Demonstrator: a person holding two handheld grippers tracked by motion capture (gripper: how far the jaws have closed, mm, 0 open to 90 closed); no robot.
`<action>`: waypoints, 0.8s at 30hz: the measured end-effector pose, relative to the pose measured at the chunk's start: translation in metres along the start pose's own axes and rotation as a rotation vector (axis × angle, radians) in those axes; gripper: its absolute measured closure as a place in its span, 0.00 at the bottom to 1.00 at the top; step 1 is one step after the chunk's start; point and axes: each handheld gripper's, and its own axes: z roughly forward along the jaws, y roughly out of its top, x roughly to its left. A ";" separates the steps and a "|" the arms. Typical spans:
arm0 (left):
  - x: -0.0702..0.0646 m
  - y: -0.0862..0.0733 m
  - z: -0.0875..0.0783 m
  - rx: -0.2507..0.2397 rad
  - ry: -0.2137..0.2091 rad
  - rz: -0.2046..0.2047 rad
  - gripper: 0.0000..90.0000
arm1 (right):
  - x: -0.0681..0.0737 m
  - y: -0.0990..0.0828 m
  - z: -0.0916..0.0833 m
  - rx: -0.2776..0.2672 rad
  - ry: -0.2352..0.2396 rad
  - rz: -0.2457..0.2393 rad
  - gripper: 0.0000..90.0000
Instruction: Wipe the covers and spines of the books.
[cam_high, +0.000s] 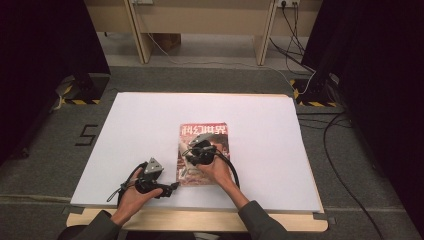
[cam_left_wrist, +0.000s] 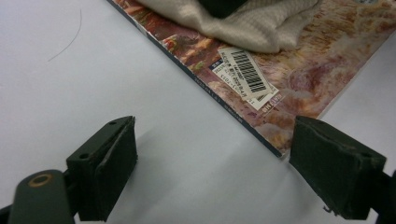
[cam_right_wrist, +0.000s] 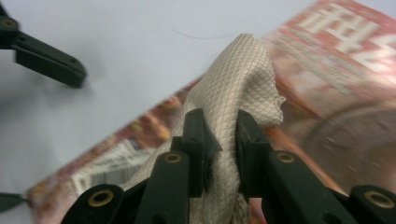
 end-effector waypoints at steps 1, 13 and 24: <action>0.001 0.000 -0.001 -0.001 0.001 0.001 0.16 | -0.004 -0.001 -0.001 -0.002 -0.006 0.001 0.85; 0.024 0.001 -0.016 -0.031 0.010 -0.044 0.17 | 0.030 0.004 0.005 0.017 0.064 -0.066 0.85; 0.031 0.000 -0.017 -0.035 0.032 -0.058 0.17 | 0.013 -0.008 -0.010 0.024 0.000 -0.054 0.85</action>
